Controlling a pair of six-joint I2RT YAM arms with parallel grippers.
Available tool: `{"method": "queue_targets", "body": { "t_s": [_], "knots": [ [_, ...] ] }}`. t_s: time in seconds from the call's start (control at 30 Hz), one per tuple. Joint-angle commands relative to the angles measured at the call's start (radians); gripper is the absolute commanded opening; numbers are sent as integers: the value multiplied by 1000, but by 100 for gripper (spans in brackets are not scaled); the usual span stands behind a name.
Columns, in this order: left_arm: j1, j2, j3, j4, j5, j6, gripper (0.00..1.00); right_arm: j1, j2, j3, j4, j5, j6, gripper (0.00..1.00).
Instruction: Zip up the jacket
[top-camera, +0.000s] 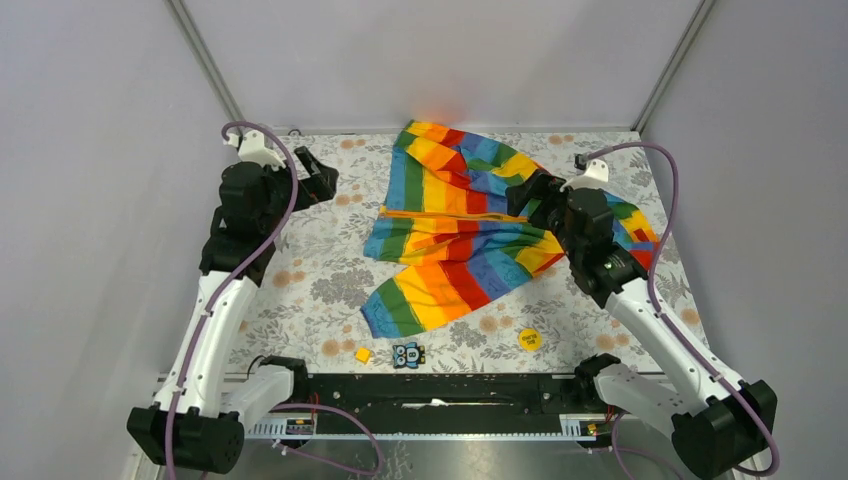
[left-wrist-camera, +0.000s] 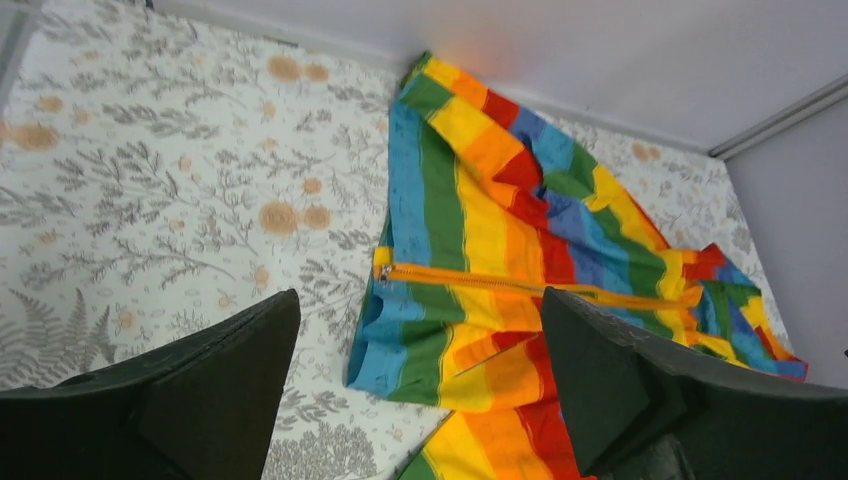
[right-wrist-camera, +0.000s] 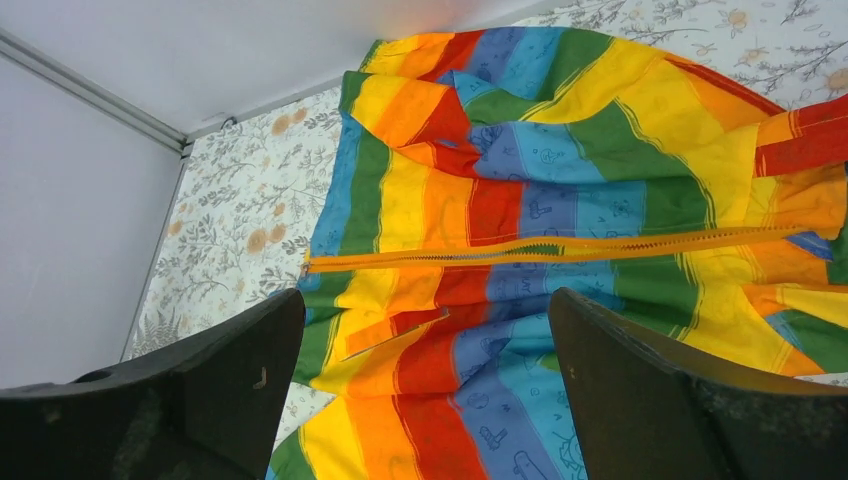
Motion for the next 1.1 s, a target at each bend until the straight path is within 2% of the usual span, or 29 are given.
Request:
{"method": "queue_targets", "body": {
  "t_s": [0.0, 0.1, 0.2, 0.4, 0.57, 0.7, 0.8, 0.83, 0.97, 1.07],
  "knots": [
    [2, 6, -13, 19, 45, -12, 99, 5, 20, 0, 23, 3, 5, 98],
    [2, 25, -8, 19, 60, -15, 99, 6, 52, -13, 51, -81, 11, 98],
    [2, 51, 6, 15, 91, -24, 99, 6, 73, -36, 88, -144, 88, 98],
    [2, 115, 22, 6, 175, -76, 99, 2, 117, -104, 235, -337, 144, 98],
    [2, 270, 32, 8, 362, -176, 99, 8, 287, -71, 316, -559, 169, 99],
    [2, 435, 69, 28, 498, -216, 98, 44, 449, 15, 316, -663, 153, 81],
    [2, 551, 100, 43, 523, -221, 93, 79, 560, 79, 316, -676, 128, 67],
    [2, 587, 122, 34, 526, -214, 87, 92, 595, 104, 311, -672, 118, 65],
    [2, 704, 215, -6, 492, -190, 79, 129, 725, 198, 305, -670, 92, 57],
    [1, 783, 257, -13, 491, -203, 68, 136, 821, 262, 326, -673, 105, 53]
  ]
}}
